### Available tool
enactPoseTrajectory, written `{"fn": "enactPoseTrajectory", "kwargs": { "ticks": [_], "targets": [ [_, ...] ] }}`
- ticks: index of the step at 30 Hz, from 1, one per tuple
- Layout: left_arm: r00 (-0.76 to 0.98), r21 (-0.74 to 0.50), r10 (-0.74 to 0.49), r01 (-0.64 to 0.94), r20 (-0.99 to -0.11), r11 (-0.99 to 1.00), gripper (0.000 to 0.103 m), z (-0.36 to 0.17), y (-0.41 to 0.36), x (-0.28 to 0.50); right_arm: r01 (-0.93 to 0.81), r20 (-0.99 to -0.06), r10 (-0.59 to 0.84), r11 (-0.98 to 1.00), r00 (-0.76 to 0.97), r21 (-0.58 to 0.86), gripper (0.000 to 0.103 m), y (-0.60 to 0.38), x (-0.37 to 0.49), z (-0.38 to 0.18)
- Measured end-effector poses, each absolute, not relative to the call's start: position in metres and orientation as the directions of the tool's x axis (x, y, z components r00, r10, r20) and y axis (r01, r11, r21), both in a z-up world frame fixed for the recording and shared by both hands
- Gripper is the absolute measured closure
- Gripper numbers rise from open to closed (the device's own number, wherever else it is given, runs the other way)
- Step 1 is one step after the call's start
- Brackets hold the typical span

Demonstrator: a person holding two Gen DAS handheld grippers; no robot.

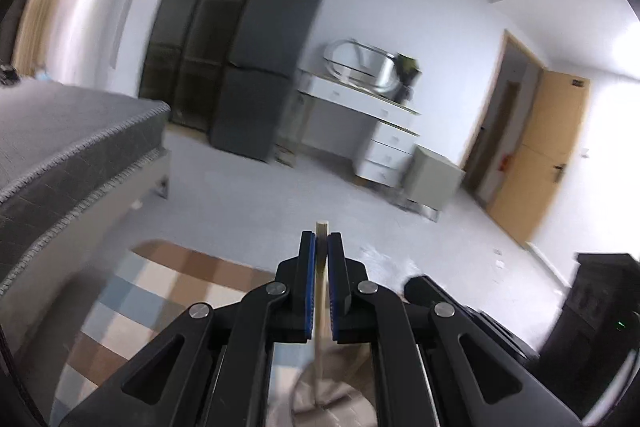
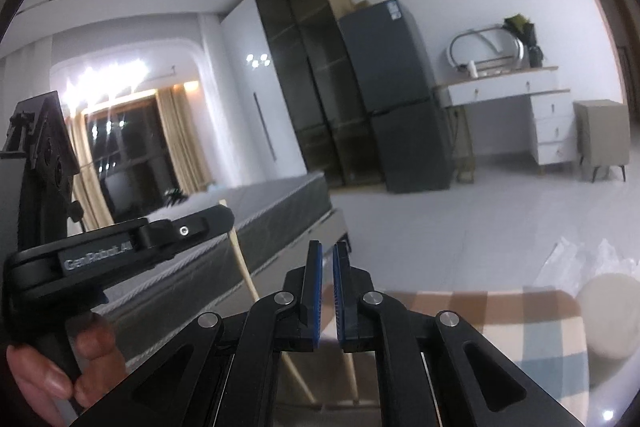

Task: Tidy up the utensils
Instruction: 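Lift both held chopsticks and carry them over the grey utensil holder, then open both grippers to drop the chopsticks into the holder, then move both grippers back down toward the chopstick bundle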

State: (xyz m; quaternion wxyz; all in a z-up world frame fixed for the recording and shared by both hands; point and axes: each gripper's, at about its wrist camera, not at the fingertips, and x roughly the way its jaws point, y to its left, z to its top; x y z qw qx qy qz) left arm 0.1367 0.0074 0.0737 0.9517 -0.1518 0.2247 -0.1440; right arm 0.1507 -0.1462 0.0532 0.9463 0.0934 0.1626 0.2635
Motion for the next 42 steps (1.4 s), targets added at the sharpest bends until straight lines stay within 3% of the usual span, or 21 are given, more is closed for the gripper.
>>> {"fn": "enactPoseTrajectory", "kwargs": {
  "ticks": [2, 3, 4, 5, 7, 10, 13, 16, 19, 27, 30, 36, 42],
  "targets": [
    [0.829, -0.352, -0.369, 0.225, -0.421, 0.909, 0.101, 0.080, 0.005, 0.134, -0.475, -0.280, 0.543, 0.835, 0.791, 0.277, 0.092, -0.150, 0.147, 0.059],
    [0.827, -0.349, -0.361, 0.216, -0.431, 0.912, 0.098, 0.082, 0.005, 0.130, -0.465, -0.288, 0.534, 0.841, 0.795, 0.276, 0.080, -0.153, 0.144, 0.061],
    [0.823, -0.353, -0.360, 0.210, -0.440, 0.912, 0.089, 0.086, 0.006, 0.126, -0.453, -0.286, 0.525, 0.846, 0.802, 0.282, 0.069, -0.158, 0.137, 0.066],
    [0.818, -0.360, -0.359, 0.201, -0.450, 0.911, 0.082, 0.091, 0.008, 0.121, -0.448, -0.281, 0.523, 0.846, 0.805, 0.290, 0.065, -0.163, 0.131, 0.068],
    [0.818, -0.372, -0.352, 0.184, -0.455, 0.910, 0.060, 0.099, 0.012, 0.110, -0.435, -0.267, 0.511, 0.851, 0.817, 0.295, 0.062, -0.174, 0.113, 0.074],
    [0.829, -0.362, -0.325, 0.161, -0.456, 0.918, 0.053, 0.115, 0.013, 0.088, -0.422, -0.277, 0.493, 0.863, 0.825, 0.278, 0.057, -0.183, 0.093, 0.081],
    [0.832, -0.343, -0.294, 0.135, -0.470, 0.930, 0.035, 0.127, 0.011, 0.068, -0.414, -0.277, 0.482, 0.870, 0.831, 0.269, 0.050, -0.192, 0.068, 0.088],
    [0.831, -0.346, -0.293, 0.130, -0.474, 0.929, 0.033, 0.135, 0.009, 0.047, -0.411, -0.267, 0.478, 0.870, 0.837, 0.271, 0.037, -0.198, 0.048, 0.095],
    [0.838, -0.347, -0.270, 0.103, -0.475, 0.932, 0.022, 0.136, 0.008, 0.026, -0.414, -0.267, 0.481, 0.869, 0.835, 0.270, 0.031, -0.200, 0.029, 0.101],
    [0.849, -0.297, -0.180, 0.028, -0.496, 0.954, 0.012, 0.108, 0.005, -0.009, -0.404, -0.277, 0.473, 0.874, 0.836, 0.272, 0.012, -0.198, -0.011, 0.097],
    [0.843, -0.283, -0.144, -0.010, -0.518, 0.959, 0.006, 0.089, 0.010, -0.010, -0.401, -0.303, 0.474, 0.874, 0.827, 0.273, 0.009, -0.196, -0.021, 0.087],
    [0.788, -0.267, -0.115, -0.065, -0.605, 0.962, 0.006, 0.042, 0.021, -0.002, -0.385, -0.377, 0.474, 0.876, 0.796, 0.289, 0.008, -0.188, -0.031, 0.055],
    [0.765, -0.252, -0.093, -0.093, -0.638, 0.963, 0.006, 0.013, 0.030, -0.002, -0.363, -0.500, 0.466, 0.884, 0.730, 0.295, 0.008, -0.178, -0.021, 0.024]
  ]
}}
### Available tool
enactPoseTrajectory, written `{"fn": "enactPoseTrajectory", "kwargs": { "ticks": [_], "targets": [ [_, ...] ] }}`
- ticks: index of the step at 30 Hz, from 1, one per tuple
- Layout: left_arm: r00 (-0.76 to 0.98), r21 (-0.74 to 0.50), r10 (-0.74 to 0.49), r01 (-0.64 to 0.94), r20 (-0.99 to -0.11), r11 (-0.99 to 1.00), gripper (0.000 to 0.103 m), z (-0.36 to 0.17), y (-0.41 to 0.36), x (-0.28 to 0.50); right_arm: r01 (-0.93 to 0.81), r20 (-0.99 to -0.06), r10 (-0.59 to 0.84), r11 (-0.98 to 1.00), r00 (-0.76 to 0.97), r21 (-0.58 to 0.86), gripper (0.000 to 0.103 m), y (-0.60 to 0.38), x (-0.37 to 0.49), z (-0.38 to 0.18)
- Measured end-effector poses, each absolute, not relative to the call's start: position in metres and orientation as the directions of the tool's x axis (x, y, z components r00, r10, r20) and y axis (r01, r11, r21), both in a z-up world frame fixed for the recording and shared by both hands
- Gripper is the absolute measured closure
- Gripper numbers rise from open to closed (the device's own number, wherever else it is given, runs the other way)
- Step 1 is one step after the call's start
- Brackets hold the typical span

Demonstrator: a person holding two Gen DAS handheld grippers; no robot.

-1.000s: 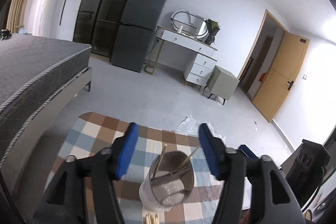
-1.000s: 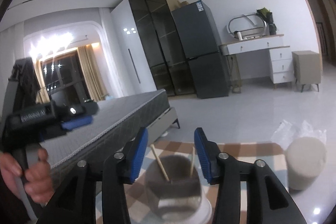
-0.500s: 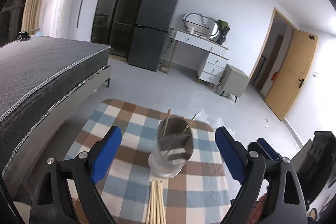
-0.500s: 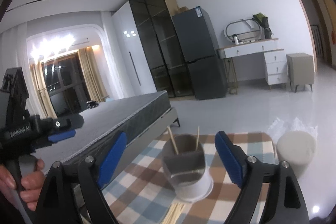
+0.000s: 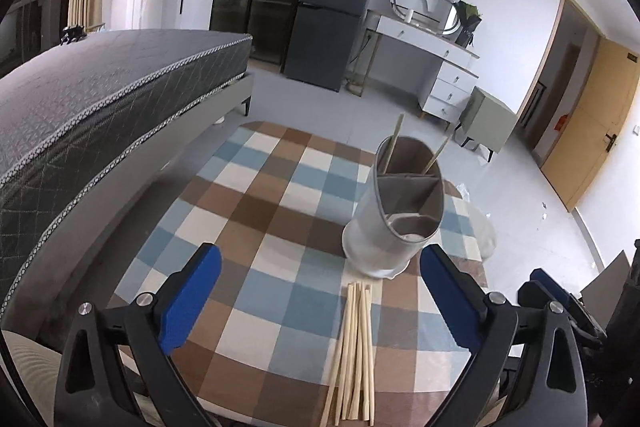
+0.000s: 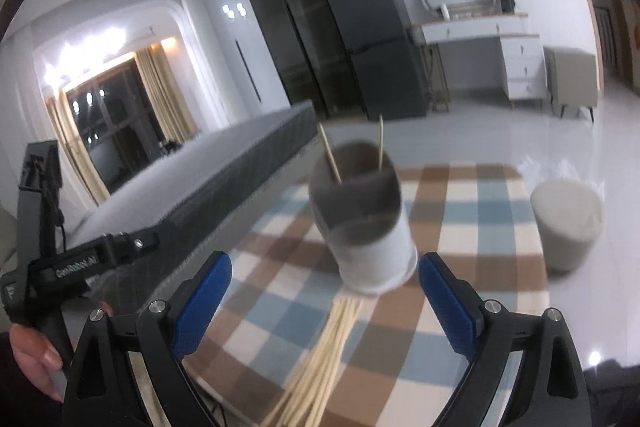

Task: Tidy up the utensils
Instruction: 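Move both grippers back down toward the chopstick bundle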

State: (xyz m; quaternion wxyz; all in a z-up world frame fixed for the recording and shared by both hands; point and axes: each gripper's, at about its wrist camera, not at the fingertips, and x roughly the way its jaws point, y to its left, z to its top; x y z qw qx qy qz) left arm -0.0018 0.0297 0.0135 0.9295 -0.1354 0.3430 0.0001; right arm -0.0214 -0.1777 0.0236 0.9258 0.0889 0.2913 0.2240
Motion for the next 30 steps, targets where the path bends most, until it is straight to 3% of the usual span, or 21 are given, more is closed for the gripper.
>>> {"fn": "enactPoseTrajectory", "kwargs": {
  "ticks": [11, 18, 23, 27, 30],
  "targets": [
    [0.734, -0.262, -0.076, -0.142, -0.675, 0.955, 0.006, -0.024, 0.045, 0.007, -0.333, -0.752, 0.424, 0.899, 0.505, 0.284, 0.008, -0.155, 0.019, -0.046],
    [0.714, -0.271, -0.073, -0.168, -0.697, 0.948, 0.006, -0.035, 0.048, 0.017, -0.318, -0.804, 0.408, 0.904, 0.432, 0.288, 0.009, -0.146, 0.036, -0.072],
    [0.685, -0.260, -0.046, -0.214, -0.728, 0.942, 0.006, -0.040, 0.058, 0.021, -0.329, -0.841, 0.383, 0.907, 0.382, 0.264, 0.018, -0.138, 0.050, -0.085],
    [0.651, -0.307, -0.062, -0.269, -0.756, 0.913, 0.006, -0.047, 0.073, 0.025, -0.352, -0.881, 0.341, 0.910, 0.327, 0.221, 0.038, -0.127, 0.060, -0.099],
    [0.636, -0.324, -0.065, -0.300, -0.769, 0.897, 0.006, -0.051, 0.081, 0.028, -0.373, -0.901, 0.318, 0.906, 0.293, 0.198, 0.044, -0.119, 0.064, -0.107]
  ]
}}
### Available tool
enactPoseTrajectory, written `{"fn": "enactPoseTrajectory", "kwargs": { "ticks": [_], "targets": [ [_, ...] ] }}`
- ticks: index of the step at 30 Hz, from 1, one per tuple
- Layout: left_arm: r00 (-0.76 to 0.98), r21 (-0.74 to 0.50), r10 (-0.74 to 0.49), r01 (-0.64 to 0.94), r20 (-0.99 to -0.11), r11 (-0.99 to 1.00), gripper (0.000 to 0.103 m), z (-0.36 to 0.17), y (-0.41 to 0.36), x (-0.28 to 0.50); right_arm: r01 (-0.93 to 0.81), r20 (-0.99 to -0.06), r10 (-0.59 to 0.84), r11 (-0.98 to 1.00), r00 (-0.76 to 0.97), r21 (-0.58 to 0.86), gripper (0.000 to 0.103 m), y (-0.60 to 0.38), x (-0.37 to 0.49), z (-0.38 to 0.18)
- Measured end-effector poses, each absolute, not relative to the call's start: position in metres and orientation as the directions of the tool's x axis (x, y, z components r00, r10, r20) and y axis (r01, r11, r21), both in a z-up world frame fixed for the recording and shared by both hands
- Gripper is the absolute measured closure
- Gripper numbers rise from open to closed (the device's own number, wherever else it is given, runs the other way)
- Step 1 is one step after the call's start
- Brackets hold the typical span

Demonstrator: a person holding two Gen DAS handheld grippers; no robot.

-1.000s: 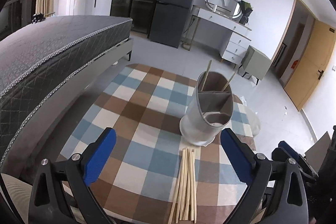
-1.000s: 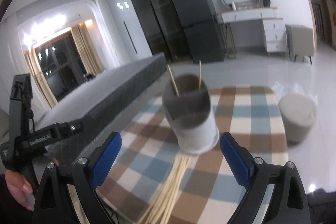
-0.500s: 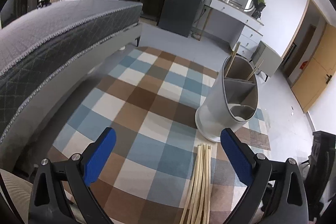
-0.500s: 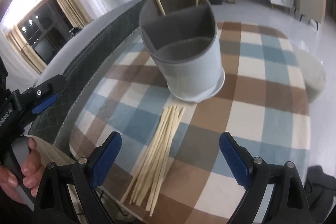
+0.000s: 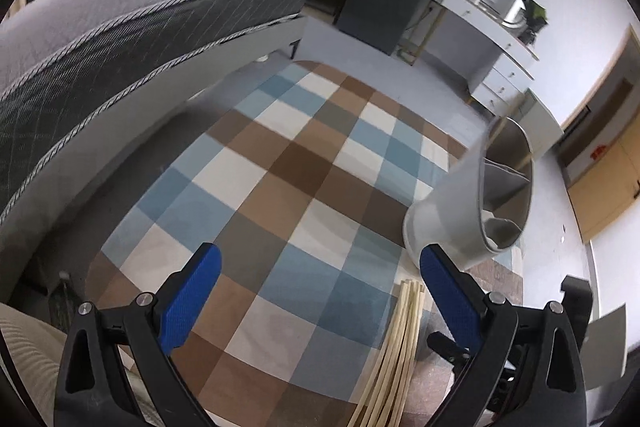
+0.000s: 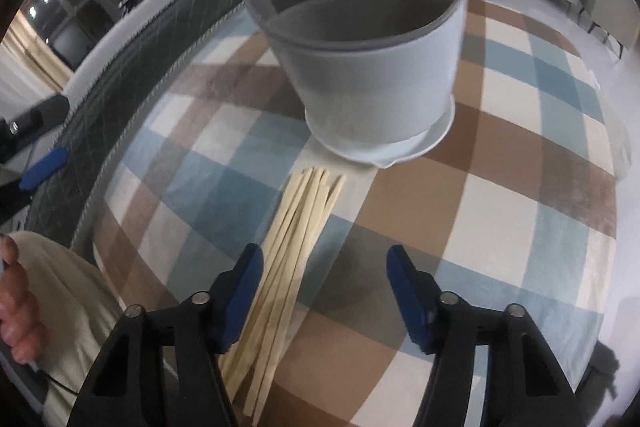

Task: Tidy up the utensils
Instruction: 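Move both grippers back down toward the chopstick bundle, then pinch another chopstick from the bundle with the right gripper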

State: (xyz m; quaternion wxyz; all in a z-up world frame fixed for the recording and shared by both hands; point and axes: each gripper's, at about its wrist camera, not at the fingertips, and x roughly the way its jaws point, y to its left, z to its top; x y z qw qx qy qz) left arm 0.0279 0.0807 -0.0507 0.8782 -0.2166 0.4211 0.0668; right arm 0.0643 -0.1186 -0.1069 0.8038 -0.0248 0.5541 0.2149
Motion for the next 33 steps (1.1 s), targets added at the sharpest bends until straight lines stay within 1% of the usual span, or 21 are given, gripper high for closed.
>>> {"fn": "enactPoseTrajectory", "kwargs": {
  "ticks": [4, 5, 6, 7, 13, 22, 30, 33],
  "targets": [
    [0.622, -0.342, -0.076, -0.320, -0.779, 0.883, 0.006, -0.054, 0.085, 0.030, -0.393, -0.918, 0.290, 0.904, 0.271, 0.169, 0.055, -0.108, 0.070, -0.113],
    [0.621, -0.343, -0.079, -0.320, -0.780, 0.883, 0.006, -0.054, 0.085, 0.031, -0.395, -0.928, 0.261, 0.908, 0.268, 0.141, 0.060, -0.104, 0.071, -0.116],
    [0.620, -0.342, -0.079, -0.318, -0.781, 0.884, 0.006, -0.054, 0.084, 0.031, -0.398, -0.933, 0.242, 0.909, 0.265, 0.123, 0.070, -0.102, 0.073, -0.117],
    [0.619, -0.341, -0.079, -0.318, -0.782, 0.885, 0.006, -0.053, 0.084, 0.032, -0.404, -0.939, 0.228, 0.908, 0.259, 0.109, 0.076, -0.100, 0.075, -0.119],
    [0.623, -0.359, -0.086, -0.328, -0.778, 0.874, 0.006, -0.052, 0.090, 0.032, -0.410, -0.952, 0.185, 0.909, 0.243, 0.072, 0.079, -0.093, 0.080, -0.124],
    [0.607, -0.392, -0.110, -0.355, -0.787, 0.848, 0.006, -0.054, 0.099, 0.035, -0.391, -0.960, 0.151, 0.919, 0.236, 0.048, 0.078, -0.085, 0.087, -0.126],
    [0.590, -0.406, -0.122, -0.376, -0.798, 0.833, 0.006, -0.058, 0.105, 0.035, -0.341, -0.950, 0.190, 0.935, 0.246, 0.099, 0.081, -0.098, 0.092, -0.119],
    [0.586, -0.407, -0.127, -0.377, -0.801, 0.832, 0.006, -0.059, 0.104, 0.036, -0.350, -0.956, 0.147, 0.935, 0.255, 0.051, 0.081, -0.102, 0.091, -0.118]
  ]
}}
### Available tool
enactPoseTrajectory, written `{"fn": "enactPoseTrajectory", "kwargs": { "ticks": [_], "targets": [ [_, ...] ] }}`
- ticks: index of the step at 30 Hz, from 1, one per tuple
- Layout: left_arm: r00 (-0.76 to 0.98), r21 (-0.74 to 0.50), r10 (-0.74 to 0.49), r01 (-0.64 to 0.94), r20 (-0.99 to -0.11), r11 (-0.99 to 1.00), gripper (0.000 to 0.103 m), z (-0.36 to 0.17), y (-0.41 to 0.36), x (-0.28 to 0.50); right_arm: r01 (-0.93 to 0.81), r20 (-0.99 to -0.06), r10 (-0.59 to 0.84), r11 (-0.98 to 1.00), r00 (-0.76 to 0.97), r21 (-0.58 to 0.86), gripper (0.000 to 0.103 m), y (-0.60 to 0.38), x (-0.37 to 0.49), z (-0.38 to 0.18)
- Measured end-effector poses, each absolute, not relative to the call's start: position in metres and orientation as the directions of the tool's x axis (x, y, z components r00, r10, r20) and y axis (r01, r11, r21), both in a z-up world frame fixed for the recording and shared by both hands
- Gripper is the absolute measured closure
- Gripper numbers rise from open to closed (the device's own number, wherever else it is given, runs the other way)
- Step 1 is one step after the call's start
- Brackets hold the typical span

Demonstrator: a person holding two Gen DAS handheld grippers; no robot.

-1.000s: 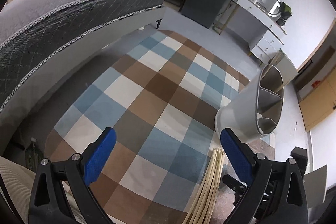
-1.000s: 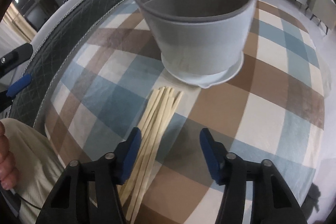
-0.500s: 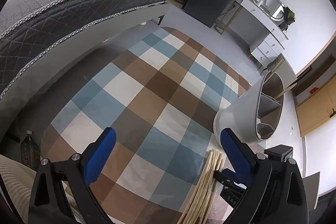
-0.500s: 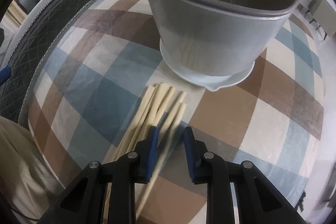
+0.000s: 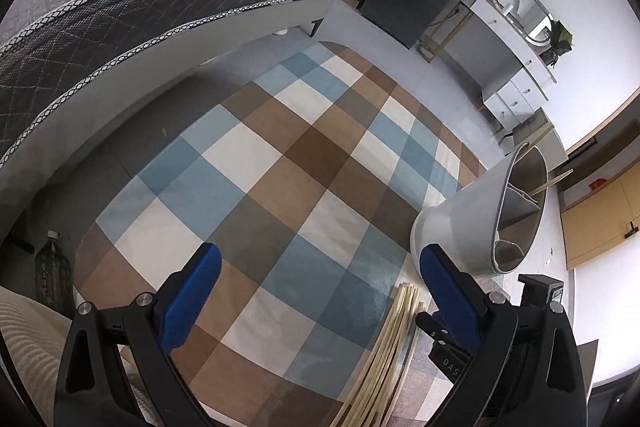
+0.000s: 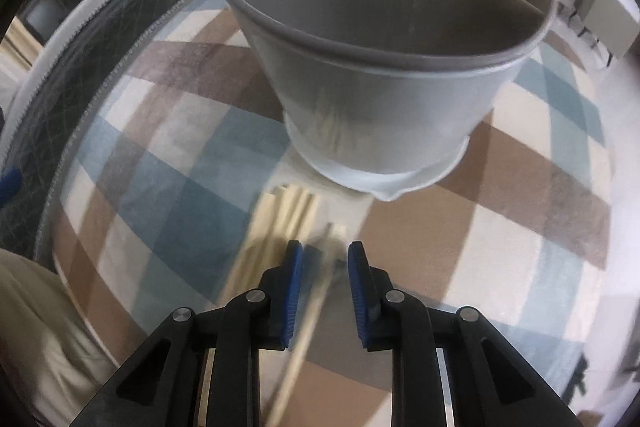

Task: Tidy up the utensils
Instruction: 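Pinch another chopstick from the bundle with the right gripper, then pinch a chopstick with the left gripper while the right gripper holds its chopstick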

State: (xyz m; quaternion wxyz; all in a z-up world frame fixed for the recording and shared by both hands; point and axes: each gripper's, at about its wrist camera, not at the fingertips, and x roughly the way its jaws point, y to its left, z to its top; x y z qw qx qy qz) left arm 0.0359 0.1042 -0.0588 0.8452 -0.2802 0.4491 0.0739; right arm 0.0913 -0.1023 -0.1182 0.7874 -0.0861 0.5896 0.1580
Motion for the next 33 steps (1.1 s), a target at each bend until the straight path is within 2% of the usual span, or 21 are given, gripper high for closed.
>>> {"fn": "enactPoseTrajectory", "kwargs": {
  "ticks": [5, 10, 14, 17, 19, 25, 32, 33],
  "targets": [
    [0.588, -0.402, -0.122, -0.373, -0.799, 0.836, 0.006, -0.058, 0.103, 0.035, -0.353, -0.962, 0.124, 0.935, 0.242, 0.032, 0.081, -0.106, 0.094, -0.122],
    [0.579, -0.403, -0.120, -0.389, -0.806, 0.829, 0.006, -0.059, 0.106, 0.036, -0.391, -0.964, 0.061, 0.919, 0.259, -0.047, 0.082, -0.083, 0.094, -0.123],
    [0.572, -0.393, -0.103, -0.411, -0.814, 0.823, 0.006, -0.059, 0.115, 0.035, -0.373, -0.957, 0.071, 0.927, 0.282, -0.041, 0.083, -0.076, 0.097, -0.120],
    [0.564, -0.381, -0.082, -0.438, -0.822, 0.814, 0.006, -0.061, 0.122, 0.035, -0.377, -0.949, 0.088, 0.925, 0.302, -0.035, 0.097, -0.078, 0.094, -0.117],
    [0.549, -0.360, -0.071, -0.440, -0.833, 0.822, 0.006, -0.065, 0.121, 0.036, -0.372, -0.944, 0.099, 0.928, 0.314, -0.026, 0.099, -0.080, 0.092, -0.115],
    [0.481, -0.305, -0.116, -0.335, -0.869, 0.892, 0.006, -0.083, 0.089, 0.048, -0.301, -0.891, 0.229, 0.947, 0.391, 0.111, 0.100, -0.112, 0.083, -0.097],
    [0.432, -0.219, -0.133, -0.156, -0.892, 0.963, 0.007, -0.098, 0.029, 0.068, -0.156, -0.758, 0.411, 0.908, 0.507, 0.389, 0.100, -0.196, 0.070, -0.061],
    [0.425, -0.217, -0.138, -0.141, -0.894, 0.966, 0.011, -0.101, 0.024, 0.071, -0.134, -0.741, 0.425, 0.897, 0.521, 0.420, 0.100, -0.207, 0.070, -0.061]
  ]
}}
